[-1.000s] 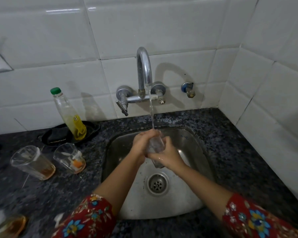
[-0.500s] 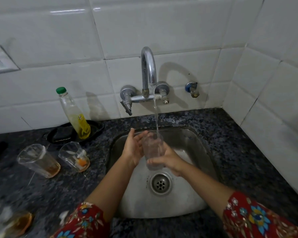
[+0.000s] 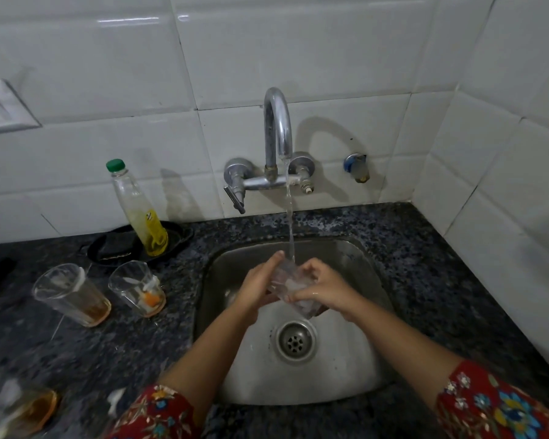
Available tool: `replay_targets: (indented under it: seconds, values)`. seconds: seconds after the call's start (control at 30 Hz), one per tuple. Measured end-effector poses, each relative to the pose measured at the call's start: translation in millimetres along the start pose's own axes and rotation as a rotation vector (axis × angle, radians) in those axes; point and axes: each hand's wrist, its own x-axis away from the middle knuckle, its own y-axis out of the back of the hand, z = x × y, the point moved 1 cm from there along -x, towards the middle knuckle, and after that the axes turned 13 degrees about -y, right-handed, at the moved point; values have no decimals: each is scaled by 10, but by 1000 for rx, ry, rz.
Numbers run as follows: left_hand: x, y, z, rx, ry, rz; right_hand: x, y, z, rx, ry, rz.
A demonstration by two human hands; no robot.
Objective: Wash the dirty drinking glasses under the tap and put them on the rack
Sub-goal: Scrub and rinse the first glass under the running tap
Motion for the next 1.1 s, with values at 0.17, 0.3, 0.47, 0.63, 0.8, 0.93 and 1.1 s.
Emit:
replay_targets:
  seconds: [0.17,0.3,0.47,0.63,0.8,0.93,1.1]
  values:
    - [-65,-32,309,456,379,-158,-14,98,297,385,55,-301]
    - [-122,-91,403,638,507,-94,-111,-37,649,678,157,-406]
    - [-229,-73,260,673,421,-191,-151,-29,866,614,139,-382]
    - [-190,-29,-37,624,209,-237,69,95,497,340,67,-188]
    - [-123,-245,-150,271,49,-116,160,-44,19,224,55,-207]
    - [-117,-201,-201,213,-30,76,265,-42,-1,-225,-88,126]
    - [-108,-185,-237,178,-59,25,275,-120,75,-259,-66,41]
